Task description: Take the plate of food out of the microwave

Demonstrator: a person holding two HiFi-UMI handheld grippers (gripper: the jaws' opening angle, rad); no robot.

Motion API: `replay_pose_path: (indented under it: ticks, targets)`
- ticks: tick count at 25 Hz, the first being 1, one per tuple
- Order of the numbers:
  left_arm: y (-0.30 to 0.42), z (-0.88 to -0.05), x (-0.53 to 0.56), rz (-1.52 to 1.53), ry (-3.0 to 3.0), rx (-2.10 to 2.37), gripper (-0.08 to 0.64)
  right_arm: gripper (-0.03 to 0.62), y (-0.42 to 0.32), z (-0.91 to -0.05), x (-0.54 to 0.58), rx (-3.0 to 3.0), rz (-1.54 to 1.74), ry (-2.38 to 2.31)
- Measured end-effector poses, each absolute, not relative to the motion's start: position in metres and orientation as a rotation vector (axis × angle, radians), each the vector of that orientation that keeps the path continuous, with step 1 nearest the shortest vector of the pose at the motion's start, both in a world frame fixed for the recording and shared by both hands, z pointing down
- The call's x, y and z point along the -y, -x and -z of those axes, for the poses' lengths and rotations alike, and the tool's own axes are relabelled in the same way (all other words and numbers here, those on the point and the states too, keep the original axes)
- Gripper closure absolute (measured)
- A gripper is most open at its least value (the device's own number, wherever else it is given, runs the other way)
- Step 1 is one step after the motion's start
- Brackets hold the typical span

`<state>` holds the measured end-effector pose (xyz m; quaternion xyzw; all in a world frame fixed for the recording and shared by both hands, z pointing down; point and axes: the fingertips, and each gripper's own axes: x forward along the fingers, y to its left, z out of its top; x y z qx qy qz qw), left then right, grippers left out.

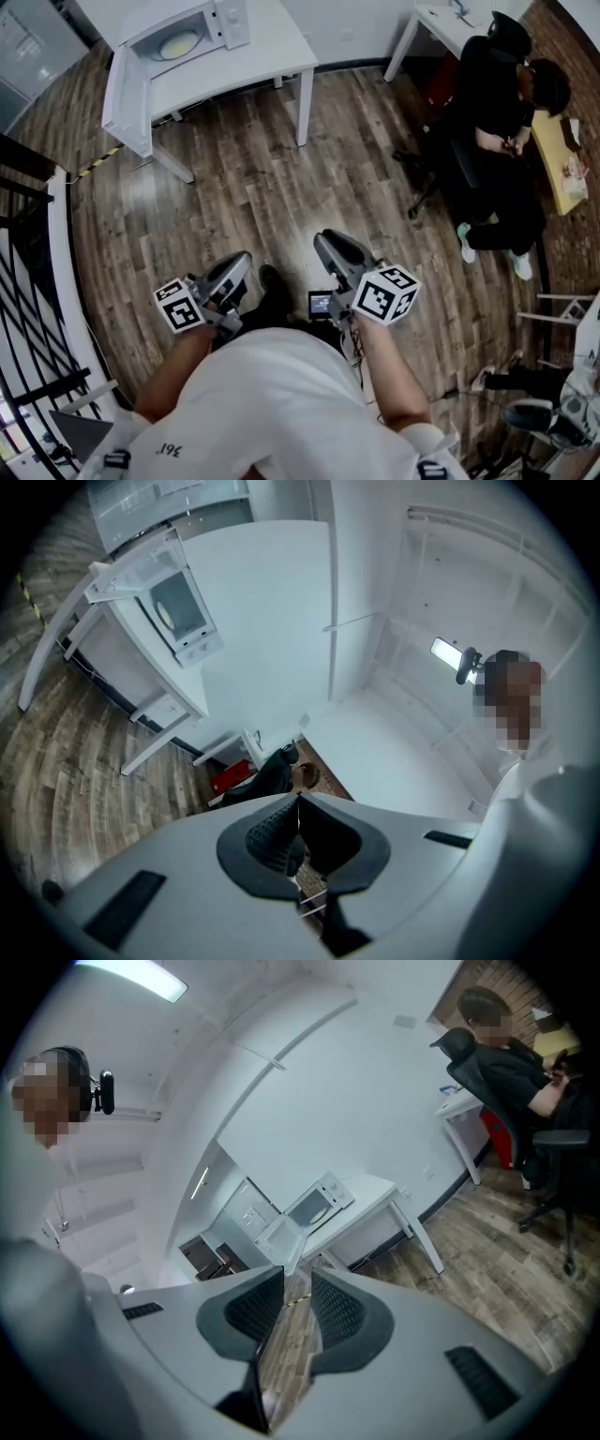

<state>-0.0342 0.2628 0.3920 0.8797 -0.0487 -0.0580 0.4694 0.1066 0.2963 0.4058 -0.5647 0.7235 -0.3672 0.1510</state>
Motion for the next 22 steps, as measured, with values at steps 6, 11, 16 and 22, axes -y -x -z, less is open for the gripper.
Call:
replay_pose_path:
  ticks: [6,11,16,22]
  targets:
    - [0.029,-0.389,-0.174,0.134,-2.171,0.152,0.552,0.499,-0.103,-0.400,-0.208,-2.083,1.056,1.594]
    - [0.030,-0.387,-0.125,0.148,-2.181,0.184,0.552,0.499,-0.104,-0.393,-0.154,-2.124,1.048,1.581]
    - [0.026,-0.388,-0.077,0.193,-2.184,0.266,0.551,0.499,-0.114,-0.390,-0.099,-2.193,1.044,1.548]
    - [0.009,-0.392,0.001,0.268,-2.192,0.416,0.551,0.499,-0.138,-0.401,-0.007,-2.318,1.072,1.447]
